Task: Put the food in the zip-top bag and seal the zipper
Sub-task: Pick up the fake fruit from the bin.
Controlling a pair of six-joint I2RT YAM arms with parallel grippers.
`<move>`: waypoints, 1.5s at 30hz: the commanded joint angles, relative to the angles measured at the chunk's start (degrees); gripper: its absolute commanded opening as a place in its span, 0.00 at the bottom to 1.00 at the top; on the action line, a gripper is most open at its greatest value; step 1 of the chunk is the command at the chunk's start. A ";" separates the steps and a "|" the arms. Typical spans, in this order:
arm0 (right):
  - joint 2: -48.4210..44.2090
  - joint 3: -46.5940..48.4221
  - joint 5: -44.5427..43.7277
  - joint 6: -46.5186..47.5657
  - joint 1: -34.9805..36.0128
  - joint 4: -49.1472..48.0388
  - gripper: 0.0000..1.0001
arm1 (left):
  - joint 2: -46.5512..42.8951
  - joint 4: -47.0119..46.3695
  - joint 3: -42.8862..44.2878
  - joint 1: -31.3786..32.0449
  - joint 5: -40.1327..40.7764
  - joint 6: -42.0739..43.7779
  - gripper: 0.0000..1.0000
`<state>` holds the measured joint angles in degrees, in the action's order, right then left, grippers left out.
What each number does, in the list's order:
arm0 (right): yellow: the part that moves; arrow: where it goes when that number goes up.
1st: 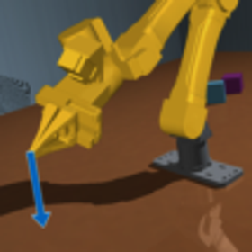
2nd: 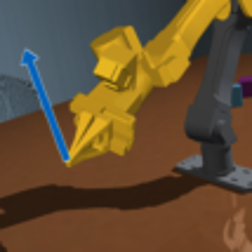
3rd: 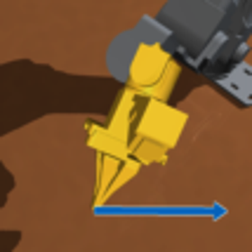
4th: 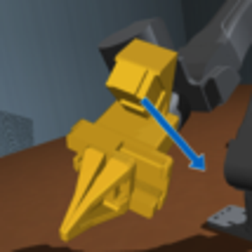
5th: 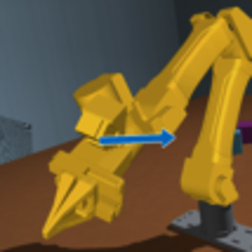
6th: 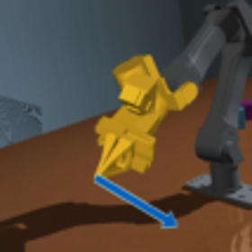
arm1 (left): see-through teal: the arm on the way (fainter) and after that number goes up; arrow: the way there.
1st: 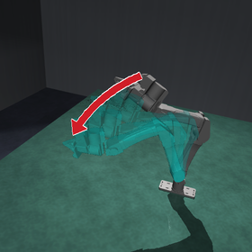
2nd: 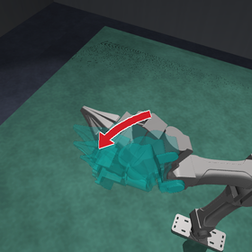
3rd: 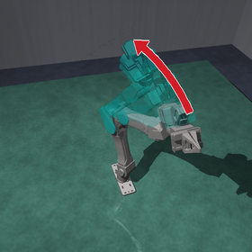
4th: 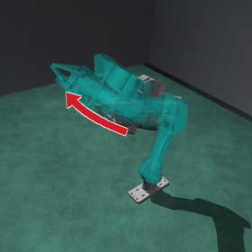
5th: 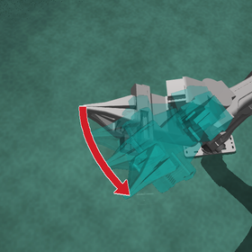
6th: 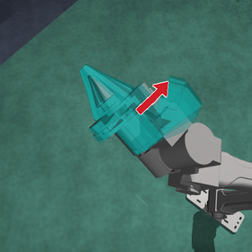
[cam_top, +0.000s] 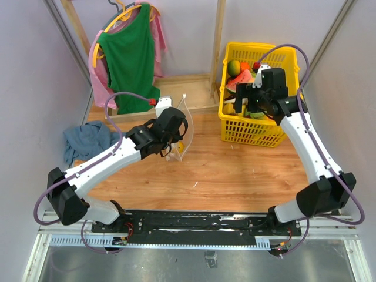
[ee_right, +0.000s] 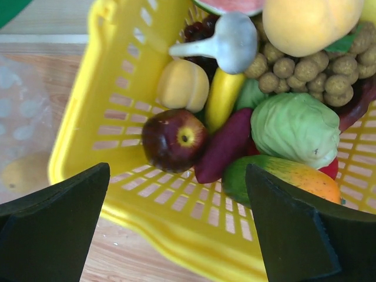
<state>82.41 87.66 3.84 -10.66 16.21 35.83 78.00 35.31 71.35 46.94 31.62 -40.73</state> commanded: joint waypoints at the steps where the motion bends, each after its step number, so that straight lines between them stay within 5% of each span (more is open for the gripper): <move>1: 3.45 1.98 3.86 -0.07 -3.77 2.56 0.99 | -0.80 1.20 2.36 -0.36 2.00 1.18 0.00; 16: 17.36 3.98 24.34 0.37 -6.22 4.66 0.95 | 0.78 2.40 3.28 -0.36 1.90 1.59 0.00; 34: 26.56 6.00 22.82 2.30 -6.41 10.66 0.96 | 1.88 2.57 3.78 -0.36 0.69 1.71 0.00; 45: 19.09 5.37 23.23 2.17 -6.38 9.19 0.66 | 1.56 2.54 4.48 -0.36 -0.07 1.72 0.00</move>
<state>106.59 93.58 25.56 -8.12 10.09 41.58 79.50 37.85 73.73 46.94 31.48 -39.38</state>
